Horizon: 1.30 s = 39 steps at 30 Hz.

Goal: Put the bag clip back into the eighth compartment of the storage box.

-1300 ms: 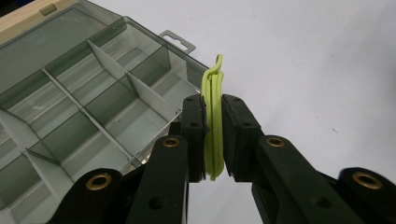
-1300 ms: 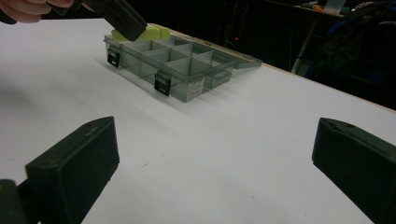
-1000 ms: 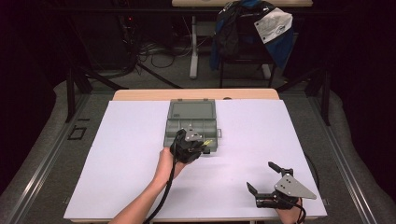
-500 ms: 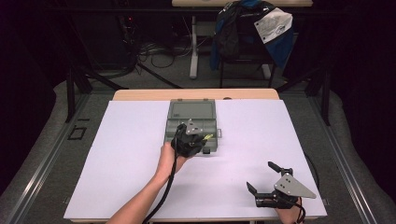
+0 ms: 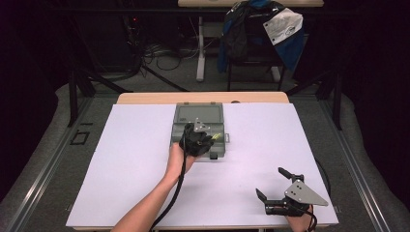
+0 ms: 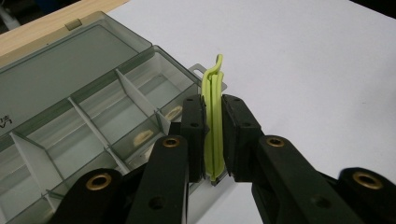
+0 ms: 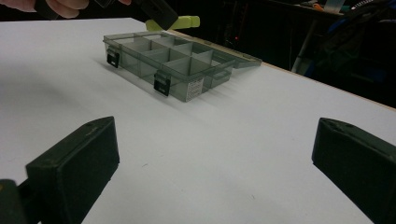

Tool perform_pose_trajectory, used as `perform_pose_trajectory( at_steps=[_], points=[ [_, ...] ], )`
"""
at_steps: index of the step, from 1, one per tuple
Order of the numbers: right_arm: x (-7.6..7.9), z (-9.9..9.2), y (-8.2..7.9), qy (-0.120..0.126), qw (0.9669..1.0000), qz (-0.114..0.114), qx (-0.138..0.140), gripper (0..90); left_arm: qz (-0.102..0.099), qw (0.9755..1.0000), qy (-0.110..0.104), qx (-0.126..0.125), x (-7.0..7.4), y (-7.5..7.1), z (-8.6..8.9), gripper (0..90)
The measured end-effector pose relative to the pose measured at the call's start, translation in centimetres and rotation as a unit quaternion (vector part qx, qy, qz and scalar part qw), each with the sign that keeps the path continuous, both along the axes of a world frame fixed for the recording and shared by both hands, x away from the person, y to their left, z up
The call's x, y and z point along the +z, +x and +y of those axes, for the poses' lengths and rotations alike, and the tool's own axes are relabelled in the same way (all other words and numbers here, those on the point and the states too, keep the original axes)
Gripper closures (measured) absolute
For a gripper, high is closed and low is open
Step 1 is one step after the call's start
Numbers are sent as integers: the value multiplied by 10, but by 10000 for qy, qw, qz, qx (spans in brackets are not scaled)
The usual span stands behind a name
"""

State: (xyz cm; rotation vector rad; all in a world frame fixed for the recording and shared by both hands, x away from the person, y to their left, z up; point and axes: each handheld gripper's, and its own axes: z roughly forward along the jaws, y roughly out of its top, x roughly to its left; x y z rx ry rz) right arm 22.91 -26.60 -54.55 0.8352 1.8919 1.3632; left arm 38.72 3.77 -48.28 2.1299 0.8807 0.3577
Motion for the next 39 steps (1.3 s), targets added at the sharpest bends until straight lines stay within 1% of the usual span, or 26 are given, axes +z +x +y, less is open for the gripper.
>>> perform_pose_trajectory(
  at_steps=[7, 14, 21, 27, 39],
  points=[
    [0, 0, 0, -8, 10000, -9, -2, 1, 83, 9997, -133, 175, -1, 7, -2, 797],
    [0, 0, 0, -2, 10000, -8, 5, 1, 131, 9995, -197, 221, -3, 11, -7, 797],
    [0, 0, 0, -5, 10000, -14, 15, 1, 139, 9993, -210, 271, -4, 14, -10, 797],
    [2, -2, -2, -10, 10000, -28, 6, 2, 160, 9992, -208, 292, -8, 14, -16, 797],
    [2, -2, -2, -6, 10000, -37, 14, 1, 178, 9989, -237, 372, -12, 17, -18, 798]
  ],
)
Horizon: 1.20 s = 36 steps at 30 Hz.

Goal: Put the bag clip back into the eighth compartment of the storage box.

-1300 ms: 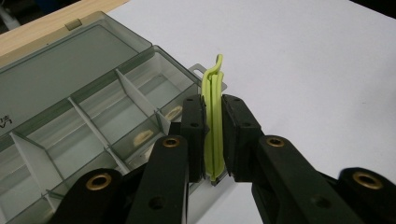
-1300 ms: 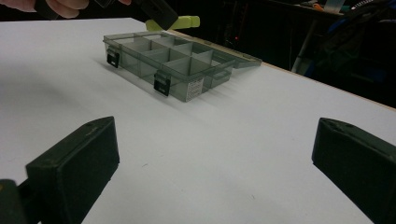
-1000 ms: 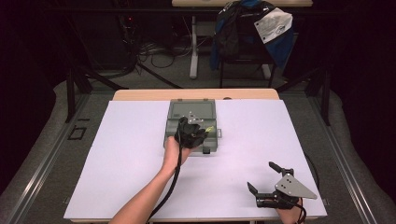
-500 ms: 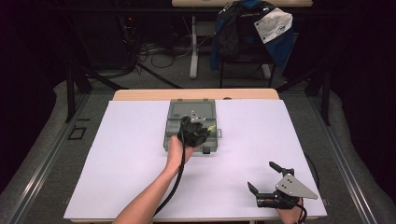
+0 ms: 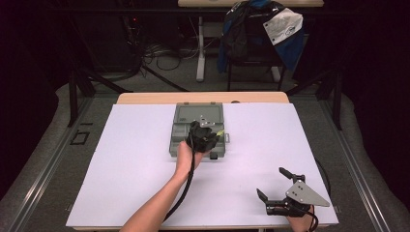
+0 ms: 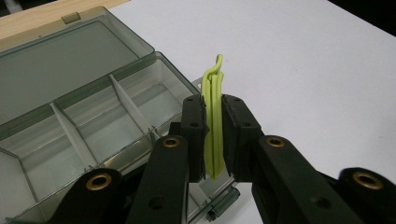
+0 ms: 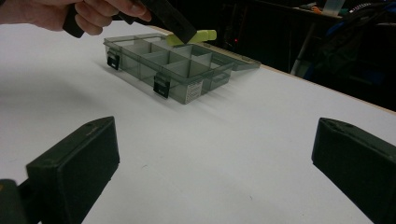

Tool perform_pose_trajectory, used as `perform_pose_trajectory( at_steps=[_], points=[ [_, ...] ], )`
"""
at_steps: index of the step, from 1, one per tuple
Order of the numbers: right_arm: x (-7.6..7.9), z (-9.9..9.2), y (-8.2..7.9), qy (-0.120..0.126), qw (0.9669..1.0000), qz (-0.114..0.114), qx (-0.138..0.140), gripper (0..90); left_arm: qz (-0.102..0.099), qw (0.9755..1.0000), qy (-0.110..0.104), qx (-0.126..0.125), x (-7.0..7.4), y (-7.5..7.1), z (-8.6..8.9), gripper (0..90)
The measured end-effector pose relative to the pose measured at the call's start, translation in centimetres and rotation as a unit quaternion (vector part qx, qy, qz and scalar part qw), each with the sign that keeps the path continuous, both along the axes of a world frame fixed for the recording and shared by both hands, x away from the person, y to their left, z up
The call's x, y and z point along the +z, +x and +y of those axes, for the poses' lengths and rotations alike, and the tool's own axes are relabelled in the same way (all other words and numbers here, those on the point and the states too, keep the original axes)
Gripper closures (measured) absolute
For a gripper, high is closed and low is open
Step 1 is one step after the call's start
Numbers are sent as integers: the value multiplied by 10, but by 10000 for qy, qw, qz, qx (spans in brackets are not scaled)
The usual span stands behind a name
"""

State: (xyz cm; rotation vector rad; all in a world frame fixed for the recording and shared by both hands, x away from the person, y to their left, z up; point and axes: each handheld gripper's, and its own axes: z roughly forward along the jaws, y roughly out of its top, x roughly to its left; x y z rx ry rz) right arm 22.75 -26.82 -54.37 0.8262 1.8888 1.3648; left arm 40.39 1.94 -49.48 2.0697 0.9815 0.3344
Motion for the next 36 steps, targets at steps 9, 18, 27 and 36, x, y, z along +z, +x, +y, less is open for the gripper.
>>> perform_pose_trajectory(
  at_steps=[9, 18, 27, 36],
  points=[
    [0, 0, 0, -8, 10000, 16, 10, 2, 13, 9999, -59, 82, -3, 1, -1, 797],
    [0, 0, 0, -12, 10000, 16, 12, 2, 19, 9998, -104, 143, -5, 2, -4, 798],
    [0, 0, 0, -13, 10000, 7, 20, 2, 19, 9995, -160, 266, -9, 2, -6, 798],
    [0, 0, 0, 0, 10000, 7, 17, 2, 65, 9994, -175, 306, -11, 2, -7, 797]
  ],
)
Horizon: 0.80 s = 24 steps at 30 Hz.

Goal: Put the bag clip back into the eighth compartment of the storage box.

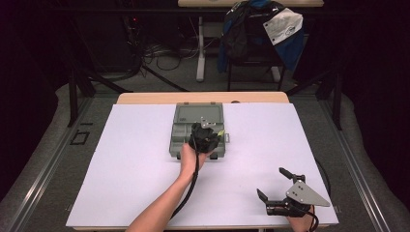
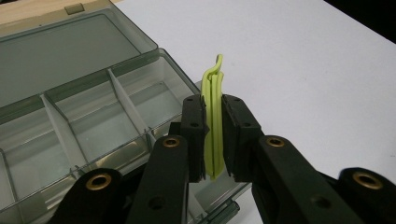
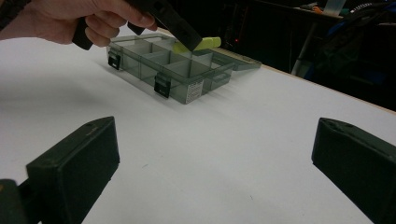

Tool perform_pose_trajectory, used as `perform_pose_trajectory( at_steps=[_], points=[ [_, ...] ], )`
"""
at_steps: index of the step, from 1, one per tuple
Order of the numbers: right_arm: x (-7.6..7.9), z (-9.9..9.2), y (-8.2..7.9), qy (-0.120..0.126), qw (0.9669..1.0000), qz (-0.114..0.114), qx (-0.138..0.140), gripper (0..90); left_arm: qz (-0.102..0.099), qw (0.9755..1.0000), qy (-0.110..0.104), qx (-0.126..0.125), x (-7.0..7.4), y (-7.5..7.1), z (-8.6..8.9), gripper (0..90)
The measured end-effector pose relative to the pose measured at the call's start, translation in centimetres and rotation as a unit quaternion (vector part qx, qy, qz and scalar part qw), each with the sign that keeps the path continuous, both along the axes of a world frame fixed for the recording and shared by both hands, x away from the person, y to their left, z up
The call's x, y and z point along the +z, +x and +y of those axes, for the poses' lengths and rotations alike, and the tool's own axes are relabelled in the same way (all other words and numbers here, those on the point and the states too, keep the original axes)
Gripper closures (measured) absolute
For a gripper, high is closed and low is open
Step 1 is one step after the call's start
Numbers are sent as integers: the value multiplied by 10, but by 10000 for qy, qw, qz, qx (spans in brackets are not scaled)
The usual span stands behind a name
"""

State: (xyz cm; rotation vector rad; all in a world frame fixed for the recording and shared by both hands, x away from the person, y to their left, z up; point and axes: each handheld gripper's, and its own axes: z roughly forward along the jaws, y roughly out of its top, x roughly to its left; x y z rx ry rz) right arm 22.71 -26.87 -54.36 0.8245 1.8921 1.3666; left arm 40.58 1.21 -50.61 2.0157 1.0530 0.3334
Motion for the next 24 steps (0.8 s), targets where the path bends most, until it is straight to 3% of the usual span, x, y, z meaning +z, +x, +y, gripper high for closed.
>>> perform_pose_trajectory(
  at_steps=[24],
  points=[
    [0, 2, 0, 1, 10000, 36, 45, 2, 44, 10000, 21, 35, -7, 1, -4, 797]
  ],
)
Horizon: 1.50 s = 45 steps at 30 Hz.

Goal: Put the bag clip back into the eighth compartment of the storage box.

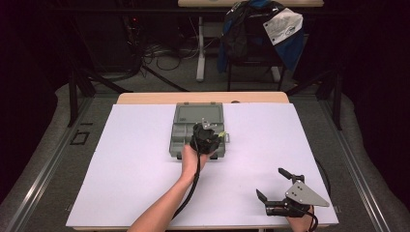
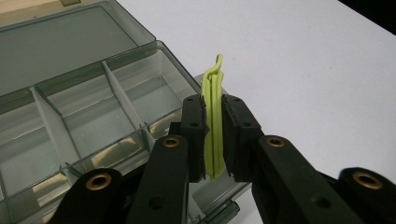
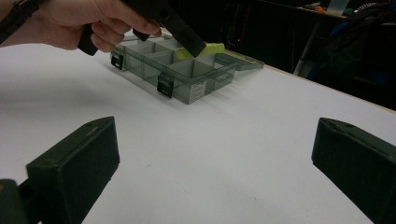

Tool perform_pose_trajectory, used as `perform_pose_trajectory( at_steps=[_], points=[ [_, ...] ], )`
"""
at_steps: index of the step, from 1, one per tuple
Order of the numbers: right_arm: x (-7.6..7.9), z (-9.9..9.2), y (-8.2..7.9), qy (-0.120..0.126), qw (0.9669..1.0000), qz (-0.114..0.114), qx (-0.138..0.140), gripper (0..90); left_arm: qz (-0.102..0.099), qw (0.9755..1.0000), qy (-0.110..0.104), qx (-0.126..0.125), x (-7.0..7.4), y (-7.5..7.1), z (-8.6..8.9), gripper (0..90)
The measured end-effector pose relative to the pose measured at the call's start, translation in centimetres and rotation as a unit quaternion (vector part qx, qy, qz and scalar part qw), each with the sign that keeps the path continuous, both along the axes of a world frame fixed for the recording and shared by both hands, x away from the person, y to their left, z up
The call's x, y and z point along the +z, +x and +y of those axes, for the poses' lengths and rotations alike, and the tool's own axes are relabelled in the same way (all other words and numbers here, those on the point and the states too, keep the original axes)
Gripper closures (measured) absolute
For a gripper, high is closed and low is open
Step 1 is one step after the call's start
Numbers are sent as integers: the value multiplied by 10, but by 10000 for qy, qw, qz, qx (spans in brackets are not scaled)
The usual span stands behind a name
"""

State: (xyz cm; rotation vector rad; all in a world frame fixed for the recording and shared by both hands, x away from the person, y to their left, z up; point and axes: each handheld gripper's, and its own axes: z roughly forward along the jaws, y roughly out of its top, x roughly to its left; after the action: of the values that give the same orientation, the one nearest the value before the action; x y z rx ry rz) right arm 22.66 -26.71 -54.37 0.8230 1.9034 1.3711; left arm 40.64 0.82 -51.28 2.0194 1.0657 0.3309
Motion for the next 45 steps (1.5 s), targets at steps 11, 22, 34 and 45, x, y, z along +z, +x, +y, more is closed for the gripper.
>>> perform_pose_trajectory(
  at_steps=[11, 22, 34, 45],
  points=[
    [0, 0, 0, 5, 10000, -11, 7, 2, -14, 10000, 48, 43, -1, 0, -1, 797],
    [0, 0, 0, 6, 10000, -4, -4, 2, 72, 9999, 98, 72, -6, 0, -2, 797],
    [0, 0, 0, -1, 10000, 6, 13, 2, 119, 9998, 161, 98, -11, 1, -3, 797],
    [0, 0, 0, -4, 10000, -12, 7, 2, 153, 9994, 271, 126, -14, 1, -5, 686]
  ],
)
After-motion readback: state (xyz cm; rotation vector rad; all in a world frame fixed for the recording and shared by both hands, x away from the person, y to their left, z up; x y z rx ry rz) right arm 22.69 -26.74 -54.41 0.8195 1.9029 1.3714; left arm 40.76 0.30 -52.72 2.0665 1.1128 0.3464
